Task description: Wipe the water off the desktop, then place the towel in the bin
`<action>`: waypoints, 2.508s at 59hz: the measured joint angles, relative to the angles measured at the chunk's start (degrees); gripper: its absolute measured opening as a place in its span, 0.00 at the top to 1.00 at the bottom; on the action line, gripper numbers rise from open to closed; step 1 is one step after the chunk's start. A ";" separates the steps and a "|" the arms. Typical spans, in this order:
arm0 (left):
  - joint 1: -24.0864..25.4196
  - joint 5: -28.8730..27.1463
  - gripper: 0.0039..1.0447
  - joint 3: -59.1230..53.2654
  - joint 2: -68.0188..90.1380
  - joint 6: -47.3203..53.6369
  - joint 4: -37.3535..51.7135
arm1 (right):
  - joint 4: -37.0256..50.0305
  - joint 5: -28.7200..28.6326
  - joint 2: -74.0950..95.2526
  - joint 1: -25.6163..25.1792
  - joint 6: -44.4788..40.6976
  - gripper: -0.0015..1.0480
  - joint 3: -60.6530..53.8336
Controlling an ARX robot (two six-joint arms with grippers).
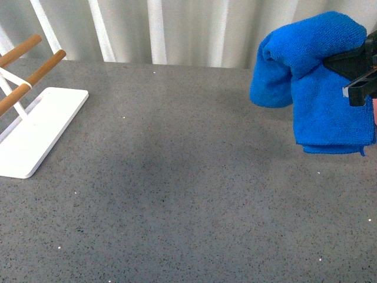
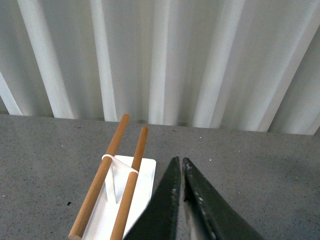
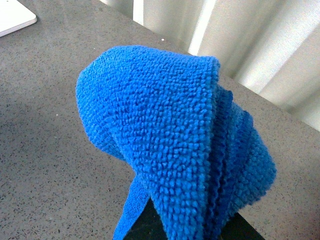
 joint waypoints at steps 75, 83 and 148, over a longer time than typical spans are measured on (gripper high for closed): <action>-4.22 -4.31 0.97 -12.57 -43.67 0.39 -29.03 | -2.84 3.52 -8.52 4.46 0.39 0.95 -2.38; -4.22 -4.31 0.97 -12.57 -47.08 0.39 -32.41 | -2.97 3.52 -8.52 4.42 0.39 0.95 -2.38; -4.22 -4.31 0.21 -12.57 -61.40 0.39 -47.15 | -17.22 17.16 9.97 3.74 10.34 0.95 10.84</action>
